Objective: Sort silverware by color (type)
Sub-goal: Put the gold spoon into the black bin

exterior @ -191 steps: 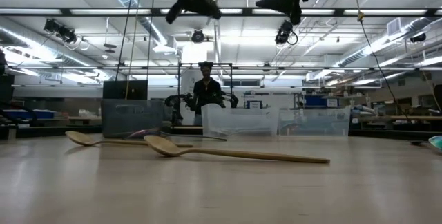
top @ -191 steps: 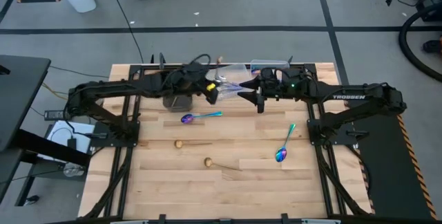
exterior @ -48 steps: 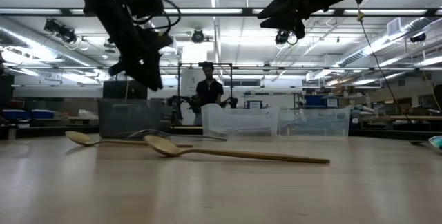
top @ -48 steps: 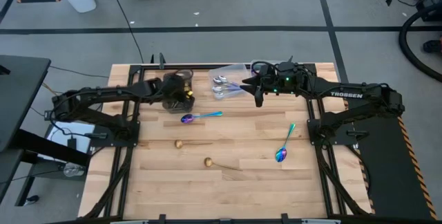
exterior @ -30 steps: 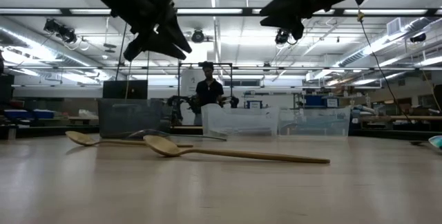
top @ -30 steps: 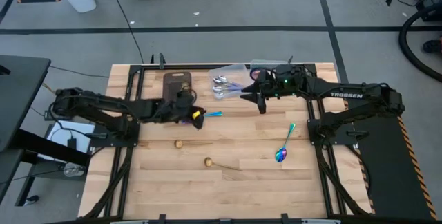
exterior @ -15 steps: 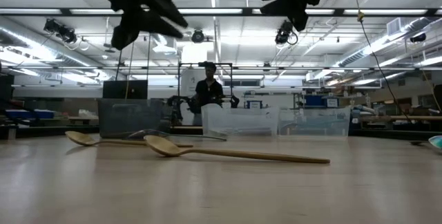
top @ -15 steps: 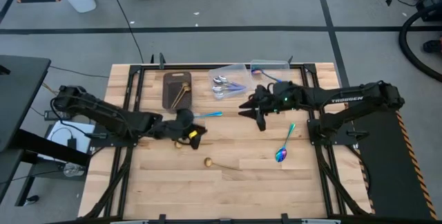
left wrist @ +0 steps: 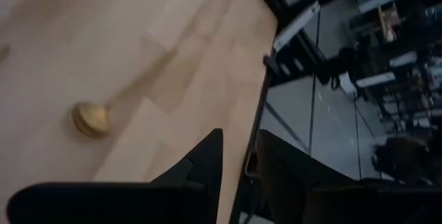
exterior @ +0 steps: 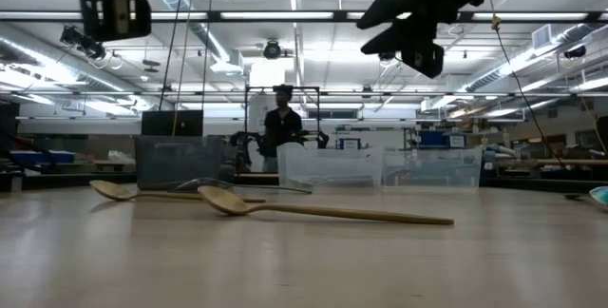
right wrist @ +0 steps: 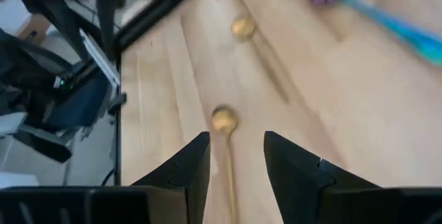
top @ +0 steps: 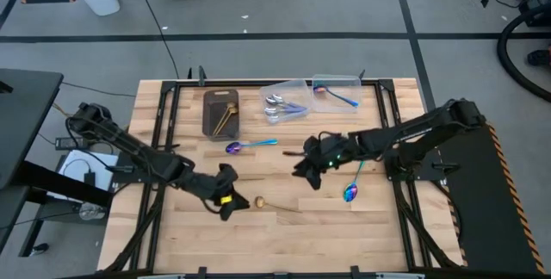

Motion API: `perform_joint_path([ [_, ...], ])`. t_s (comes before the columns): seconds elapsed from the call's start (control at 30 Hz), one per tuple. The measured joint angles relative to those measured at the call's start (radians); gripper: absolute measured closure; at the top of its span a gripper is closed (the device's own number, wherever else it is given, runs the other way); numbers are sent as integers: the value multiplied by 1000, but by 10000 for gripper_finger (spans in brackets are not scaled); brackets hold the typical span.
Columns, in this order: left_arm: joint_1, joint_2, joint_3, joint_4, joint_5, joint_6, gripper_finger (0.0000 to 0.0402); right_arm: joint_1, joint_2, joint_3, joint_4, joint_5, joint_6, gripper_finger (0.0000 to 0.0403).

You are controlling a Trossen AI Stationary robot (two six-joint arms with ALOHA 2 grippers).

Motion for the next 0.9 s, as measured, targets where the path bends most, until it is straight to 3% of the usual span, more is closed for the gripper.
perform_joint_path([
  [0.33, -110, 0, 0, -104, 0, -89, 304, 92, 127, 44, 19, 49, 115, 259],
  [0.57, -171, 0, 0, -172, -5, -128, 304, 111, 256, 192, 10, 54, 40, 259],
  [0.9, -267, 0, 0, -198, -78, -173, 304, 122, 454, 427, -178, 62, -146, 259],
])
